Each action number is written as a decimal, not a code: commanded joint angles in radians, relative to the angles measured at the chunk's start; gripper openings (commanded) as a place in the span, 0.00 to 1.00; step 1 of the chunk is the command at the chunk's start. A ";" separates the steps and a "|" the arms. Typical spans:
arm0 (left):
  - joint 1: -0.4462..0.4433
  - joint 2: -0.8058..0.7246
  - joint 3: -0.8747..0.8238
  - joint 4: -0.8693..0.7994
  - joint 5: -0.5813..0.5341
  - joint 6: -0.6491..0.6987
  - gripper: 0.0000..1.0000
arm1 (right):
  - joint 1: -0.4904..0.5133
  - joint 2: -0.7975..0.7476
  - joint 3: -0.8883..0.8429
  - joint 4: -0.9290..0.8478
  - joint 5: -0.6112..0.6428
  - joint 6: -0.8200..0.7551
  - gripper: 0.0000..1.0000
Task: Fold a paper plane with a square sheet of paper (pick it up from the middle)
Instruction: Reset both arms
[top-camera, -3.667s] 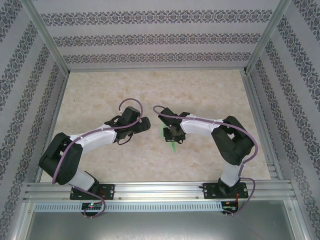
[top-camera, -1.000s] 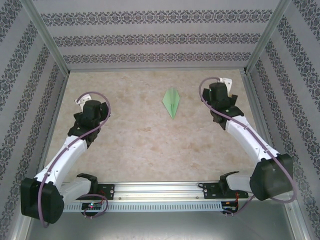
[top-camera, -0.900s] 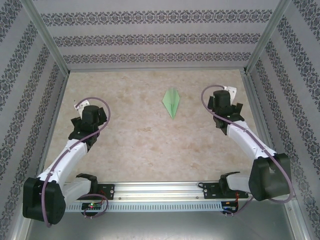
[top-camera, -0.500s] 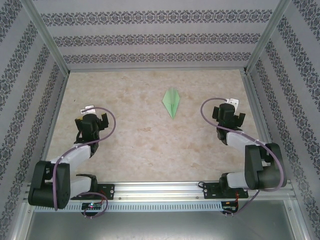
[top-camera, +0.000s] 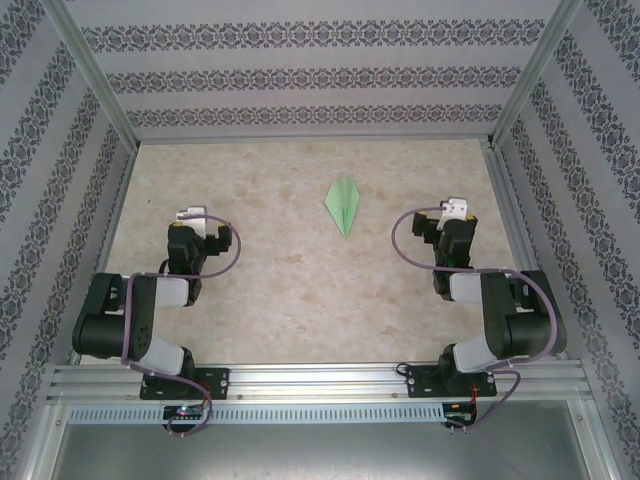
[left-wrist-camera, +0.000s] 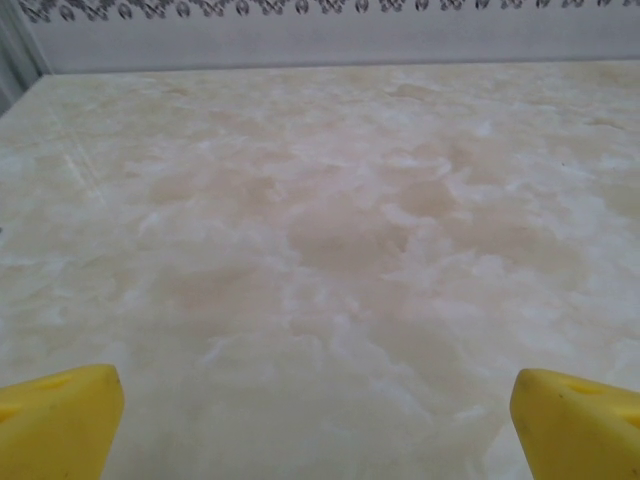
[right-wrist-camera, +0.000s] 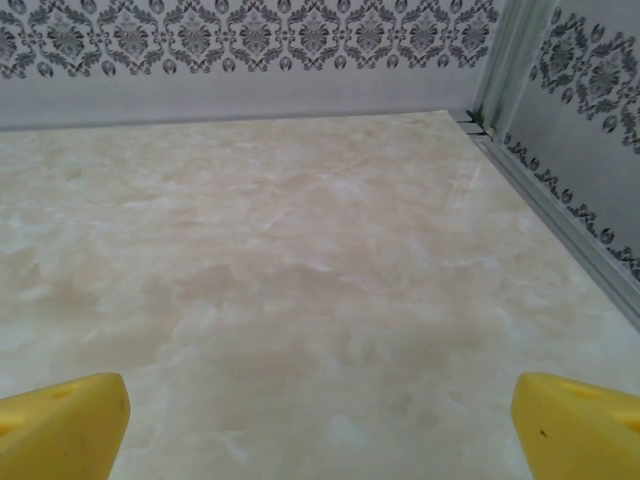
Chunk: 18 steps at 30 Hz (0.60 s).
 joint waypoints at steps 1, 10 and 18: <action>0.014 0.044 0.021 0.102 0.035 0.022 1.00 | -0.011 0.007 -0.002 0.080 -0.053 -0.016 0.98; -0.018 0.044 0.058 0.026 0.022 0.063 1.00 | -0.033 0.006 0.012 0.049 -0.064 0.009 0.98; -0.018 0.048 0.064 0.022 0.024 0.066 1.00 | -0.033 0.007 0.013 0.049 -0.065 0.008 0.98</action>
